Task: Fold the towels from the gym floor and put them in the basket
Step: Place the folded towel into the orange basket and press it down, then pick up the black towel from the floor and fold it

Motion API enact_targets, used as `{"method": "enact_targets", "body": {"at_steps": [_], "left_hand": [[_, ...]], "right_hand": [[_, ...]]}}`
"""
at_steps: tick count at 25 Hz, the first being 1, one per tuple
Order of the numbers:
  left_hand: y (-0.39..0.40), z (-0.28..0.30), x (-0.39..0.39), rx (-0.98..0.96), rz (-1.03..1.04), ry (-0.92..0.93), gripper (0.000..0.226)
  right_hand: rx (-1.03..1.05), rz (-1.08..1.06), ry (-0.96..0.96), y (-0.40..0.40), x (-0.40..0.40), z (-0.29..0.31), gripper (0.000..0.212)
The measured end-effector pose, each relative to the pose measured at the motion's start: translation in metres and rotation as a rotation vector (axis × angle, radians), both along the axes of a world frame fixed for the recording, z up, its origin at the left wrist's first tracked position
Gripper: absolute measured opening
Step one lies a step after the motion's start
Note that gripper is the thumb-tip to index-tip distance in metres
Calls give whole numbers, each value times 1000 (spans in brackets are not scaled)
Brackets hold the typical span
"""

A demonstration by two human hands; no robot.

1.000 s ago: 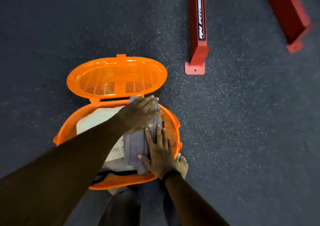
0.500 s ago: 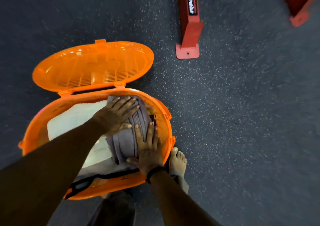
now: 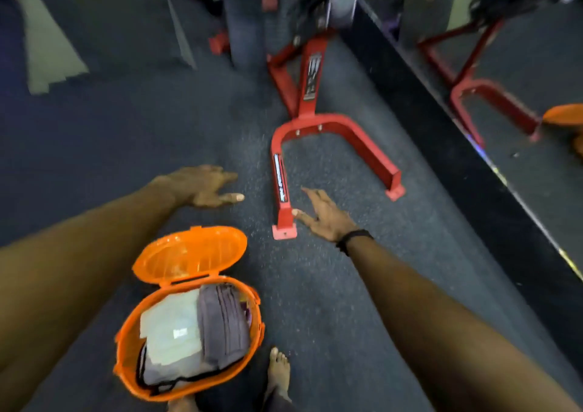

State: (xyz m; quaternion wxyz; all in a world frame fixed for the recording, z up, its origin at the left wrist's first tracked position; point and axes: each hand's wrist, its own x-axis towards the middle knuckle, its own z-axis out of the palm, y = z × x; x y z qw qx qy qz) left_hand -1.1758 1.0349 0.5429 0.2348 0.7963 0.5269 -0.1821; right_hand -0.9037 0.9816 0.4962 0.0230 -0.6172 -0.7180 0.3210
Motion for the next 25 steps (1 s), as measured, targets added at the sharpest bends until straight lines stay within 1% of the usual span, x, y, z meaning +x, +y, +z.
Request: {"method": "enact_targets", "body": {"at_steps": [1, 2, 3, 4, 7, 9, 13, 15, 17, 19, 22, 25], "left_hand": [[5, 38, 5, 18, 11, 6, 89], [12, 68, 10, 74, 38, -32, 90], [17, 107, 17, 128, 78, -72, 92], [25, 137, 22, 188, 104, -154, 92], [14, 231, 40, 301, 171, -314, 79], [4, 295, 52, 385, 178, -436, 71], [-6, 384, 68, 533, 149, -623, 62], [-10, 420, 74, 550, 111, -694, 61], [-11, 452, 83, 554, 64, -744, 64], [-15, 474, 96, 545, -1, -773, 71], [-32, 497, 121, 529, -140, -742, 74], [-56, 512, 155, 512, -275, -734, 79]], "right_hand": [[32, -29, -1, 15, 9, 38, 68], [86, -48, 20, 30, 19, 80, 69], [132, -73, 19, 43, 25, 120, 69], [190, -63, 14, 52, 31, 159, 69], [285, -74, 18, 61, 46, 262, 66], [355, -70, 34, 57, 56, 330, 65], [406, -128, -16, 31, 81, 438, 62], [468, -205, -37, 8, 98, 486, 60], [543, -297, -54, -21, 114, 527, 57], [589, -383, -75, -54, 130, 553, 55], [601, -531, -109, -114, 148, 576, 63], [606, -697, -174, -191, 160, 583, 66]]}}
